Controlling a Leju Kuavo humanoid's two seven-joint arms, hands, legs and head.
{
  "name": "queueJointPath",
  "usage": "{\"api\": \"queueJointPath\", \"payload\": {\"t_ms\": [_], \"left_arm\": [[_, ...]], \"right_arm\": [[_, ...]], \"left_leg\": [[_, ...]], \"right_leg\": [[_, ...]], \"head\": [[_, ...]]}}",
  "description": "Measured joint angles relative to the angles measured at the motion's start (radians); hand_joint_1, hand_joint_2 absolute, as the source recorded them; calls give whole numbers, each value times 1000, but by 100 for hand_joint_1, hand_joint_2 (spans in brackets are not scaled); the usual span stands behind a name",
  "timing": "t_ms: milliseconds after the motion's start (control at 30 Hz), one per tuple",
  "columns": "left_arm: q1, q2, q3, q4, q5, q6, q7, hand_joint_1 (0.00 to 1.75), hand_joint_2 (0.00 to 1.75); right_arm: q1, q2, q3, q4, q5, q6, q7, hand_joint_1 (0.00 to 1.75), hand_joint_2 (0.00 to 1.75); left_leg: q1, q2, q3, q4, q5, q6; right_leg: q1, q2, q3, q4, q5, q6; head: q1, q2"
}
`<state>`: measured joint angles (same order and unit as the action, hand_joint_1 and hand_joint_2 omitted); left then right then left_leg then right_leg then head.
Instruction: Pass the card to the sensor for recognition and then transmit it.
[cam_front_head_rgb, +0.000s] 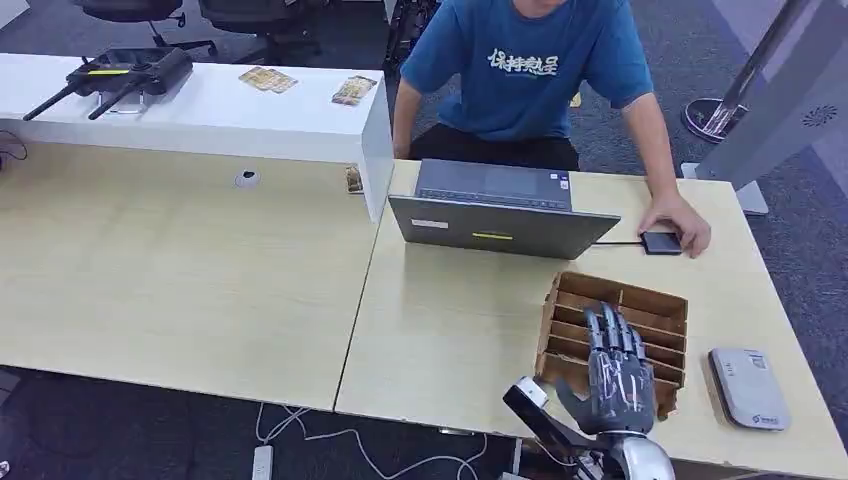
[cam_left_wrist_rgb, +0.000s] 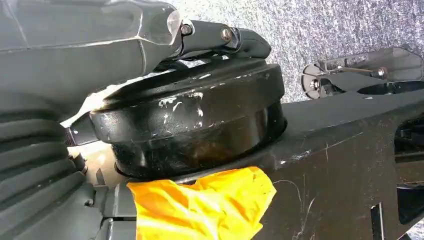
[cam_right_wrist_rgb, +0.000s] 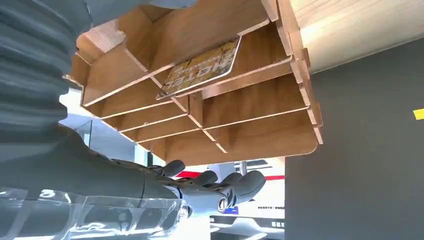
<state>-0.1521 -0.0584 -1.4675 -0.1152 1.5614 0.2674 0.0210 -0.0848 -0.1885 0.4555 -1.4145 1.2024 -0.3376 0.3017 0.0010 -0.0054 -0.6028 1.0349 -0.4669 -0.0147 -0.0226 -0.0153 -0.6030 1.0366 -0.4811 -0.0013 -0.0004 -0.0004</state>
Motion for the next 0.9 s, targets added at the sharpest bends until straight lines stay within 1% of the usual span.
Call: {"api": "queueJointPath", "payload": {"t_ms": [233,267,333,400,900], "left_arm": [[0,0,0,0,0,0,-1,0,175],[0,0,0,0,0,0,-1,0,175],[0,0,0,0,0,1,-1,0,175],[0,0,0,0,0,1,-2,0,175],[2,-1,0,0,0,2,-5,0,175]], "right_arm": [[13,-8,0,-17,-4,1,1,0,175],[13,-9,0,-18,-8,6,3,0,175],[15,-11,0,-19,-14,40,10,0,175],[17,-15,1,-19,-18,55,11,0,175],[23,-40,11,-41,-29,59,13,0,175]], "left_leg": [[0,0,0,0,0,0],[0,0,0,0,0,0],[0,0,0,0,0,0],[0,0,0,0,0,0],[0,0,0,0,0,0]], "right_leg": [[0,0,0,0,0,0],[0,0,0,0,0,0],[0,0,0,0,0,0],[0,0,0,0,0,0],[0,0,0,0,0,0]], "head": [[0,0],[0,0],[0,0],[0,0],[0,0]]}}
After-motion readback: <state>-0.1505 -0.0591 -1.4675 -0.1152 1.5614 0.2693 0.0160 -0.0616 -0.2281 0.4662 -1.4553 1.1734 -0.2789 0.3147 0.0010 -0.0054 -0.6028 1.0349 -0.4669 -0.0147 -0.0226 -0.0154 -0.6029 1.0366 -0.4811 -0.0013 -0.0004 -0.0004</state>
